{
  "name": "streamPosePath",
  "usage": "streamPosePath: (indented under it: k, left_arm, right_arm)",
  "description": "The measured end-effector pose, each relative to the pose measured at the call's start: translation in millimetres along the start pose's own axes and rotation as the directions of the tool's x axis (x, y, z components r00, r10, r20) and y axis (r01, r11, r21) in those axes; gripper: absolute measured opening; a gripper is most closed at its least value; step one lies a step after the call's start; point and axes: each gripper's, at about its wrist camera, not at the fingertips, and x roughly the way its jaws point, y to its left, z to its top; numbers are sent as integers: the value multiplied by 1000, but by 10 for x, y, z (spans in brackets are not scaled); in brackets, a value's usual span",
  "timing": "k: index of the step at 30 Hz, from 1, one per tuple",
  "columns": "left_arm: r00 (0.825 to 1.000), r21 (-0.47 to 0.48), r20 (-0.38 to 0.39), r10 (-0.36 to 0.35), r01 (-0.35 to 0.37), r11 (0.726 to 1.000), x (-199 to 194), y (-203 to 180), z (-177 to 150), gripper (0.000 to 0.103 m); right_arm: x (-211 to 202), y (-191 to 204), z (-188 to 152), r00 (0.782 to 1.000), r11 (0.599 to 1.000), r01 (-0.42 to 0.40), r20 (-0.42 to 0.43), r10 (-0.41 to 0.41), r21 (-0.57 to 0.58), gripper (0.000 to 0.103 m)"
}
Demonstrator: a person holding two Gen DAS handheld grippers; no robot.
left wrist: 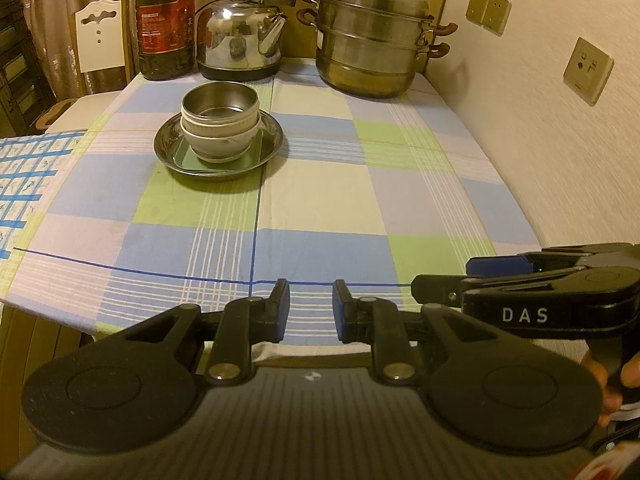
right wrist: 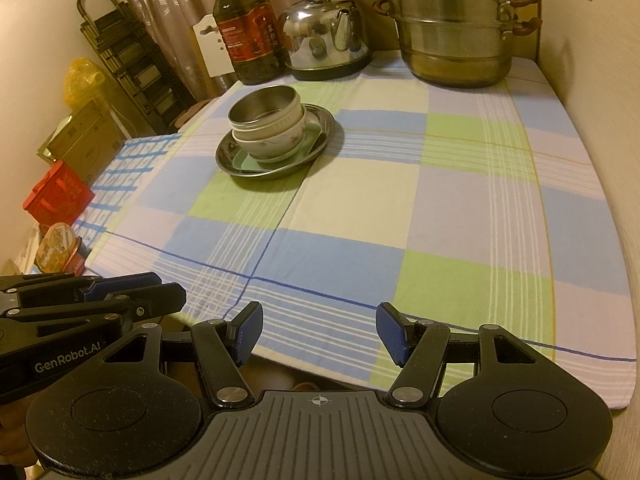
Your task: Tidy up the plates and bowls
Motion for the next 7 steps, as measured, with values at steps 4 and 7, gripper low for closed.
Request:
streamPosePath:
  k: [4,7]
  left_arm:
    - [1000,-1,10,4,-4,1000,-20,5,4,20]
    - [1000,-3,6,10,-10,1000,-24,3,0,22]
  right_arm:
    - [1,-3,3,1000,1000,0,-1,0,1,63]
    - [1,-3,2,1000,1000,0,-1,0,1,63]
